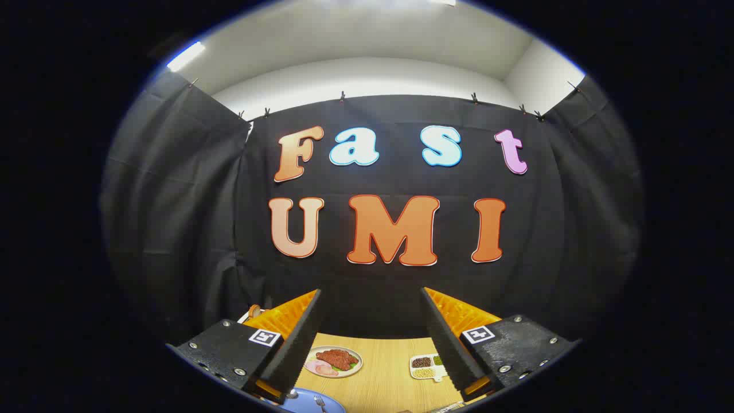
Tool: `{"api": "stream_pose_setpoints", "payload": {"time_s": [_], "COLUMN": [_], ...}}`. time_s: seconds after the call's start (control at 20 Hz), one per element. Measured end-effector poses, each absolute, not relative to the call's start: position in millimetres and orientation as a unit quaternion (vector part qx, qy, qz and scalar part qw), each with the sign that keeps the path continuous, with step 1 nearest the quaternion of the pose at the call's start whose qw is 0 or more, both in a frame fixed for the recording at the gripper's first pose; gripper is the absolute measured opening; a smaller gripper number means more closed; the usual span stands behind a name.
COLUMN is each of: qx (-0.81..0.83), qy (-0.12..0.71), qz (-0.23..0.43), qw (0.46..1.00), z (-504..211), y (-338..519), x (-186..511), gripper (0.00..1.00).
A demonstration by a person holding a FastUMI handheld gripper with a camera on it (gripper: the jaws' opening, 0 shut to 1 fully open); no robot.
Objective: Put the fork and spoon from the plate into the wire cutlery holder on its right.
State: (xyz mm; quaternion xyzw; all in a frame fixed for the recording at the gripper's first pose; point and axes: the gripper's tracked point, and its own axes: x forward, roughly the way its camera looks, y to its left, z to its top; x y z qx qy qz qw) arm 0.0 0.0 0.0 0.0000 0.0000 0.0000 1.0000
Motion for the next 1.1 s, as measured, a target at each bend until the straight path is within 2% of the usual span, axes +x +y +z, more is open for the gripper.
{"api": "stream_pose_setpoints", "payload": {"time_s": [0.3,0.8,1.1], "qx": [-0.002,-0.023,-0.031], "qy": [0.018,0.046,0.143], "qz": [0.022,0.105,0.159], "qw": [1.0,0.993,0.976], "z": [-8,-30,-103], "y": [15,65,97], "x": [-8,-9,-11], "gripper": [0.99,0.99,0.99]}}
